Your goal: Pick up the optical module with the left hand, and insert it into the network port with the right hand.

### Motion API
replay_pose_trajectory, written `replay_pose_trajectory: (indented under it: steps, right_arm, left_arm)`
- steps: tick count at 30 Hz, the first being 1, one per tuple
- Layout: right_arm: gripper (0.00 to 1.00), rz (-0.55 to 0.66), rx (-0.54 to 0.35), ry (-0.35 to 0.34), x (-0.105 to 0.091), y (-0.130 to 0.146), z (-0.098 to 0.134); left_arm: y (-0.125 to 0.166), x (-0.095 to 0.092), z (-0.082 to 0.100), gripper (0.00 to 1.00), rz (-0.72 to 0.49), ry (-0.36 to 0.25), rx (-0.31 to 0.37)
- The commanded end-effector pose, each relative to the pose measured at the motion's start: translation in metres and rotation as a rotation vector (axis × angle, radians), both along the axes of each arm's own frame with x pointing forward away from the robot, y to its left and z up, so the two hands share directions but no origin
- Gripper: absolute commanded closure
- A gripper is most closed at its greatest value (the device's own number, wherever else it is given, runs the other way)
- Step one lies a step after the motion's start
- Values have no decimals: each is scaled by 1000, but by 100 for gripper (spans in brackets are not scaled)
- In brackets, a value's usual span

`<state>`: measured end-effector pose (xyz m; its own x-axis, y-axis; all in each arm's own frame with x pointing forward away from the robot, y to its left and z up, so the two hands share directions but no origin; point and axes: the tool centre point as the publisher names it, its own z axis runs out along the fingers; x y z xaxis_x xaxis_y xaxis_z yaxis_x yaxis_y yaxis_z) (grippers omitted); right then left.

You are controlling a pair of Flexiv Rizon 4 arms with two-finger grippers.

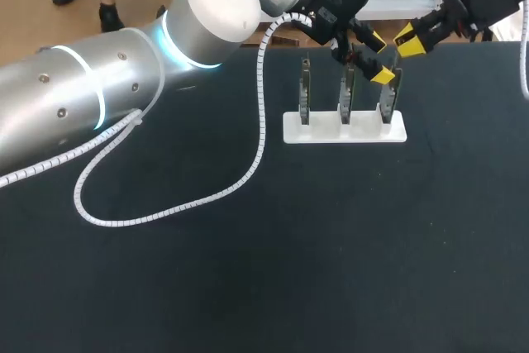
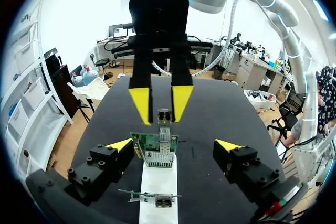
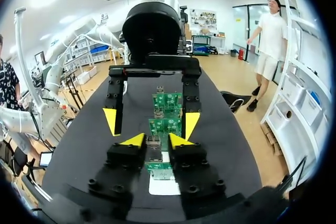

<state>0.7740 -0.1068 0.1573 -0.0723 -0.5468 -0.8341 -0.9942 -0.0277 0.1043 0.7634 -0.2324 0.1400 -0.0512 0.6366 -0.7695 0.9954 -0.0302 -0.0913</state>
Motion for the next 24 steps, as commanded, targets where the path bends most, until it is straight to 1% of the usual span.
replay_pose_trajectory:
  steps: [1, 8, 10, 12, 16, 24]
  right_arm:
    - [0, 1, 8, -3, 1, -1, 0]
    - [0, -20, 39, 7, 4, -7, 6]
    - [0, -22, 65, 20, 4, -10, 9]
    - [0, -8, 85, 33, 4, -13, 12]
    - [0, 25, 98, 53, 2, -19, 15]
    - [0, 28, 104, 35, 1, -22, 20]
  left_arm:
    - [-1, 1, 0, 0, -2, 2, 3]
    - [-1, 1, 0, 0, -2, 2, 3]
    - [-1, 1, 0, 0, -2, 2, 3]
    - [-1, 1, 0, 0, -2, 2, 3]
    - [-1, 1, 0, 0, -2, 2, 3]
    - [-1, 1, 0, 0, -2, 2, 3]
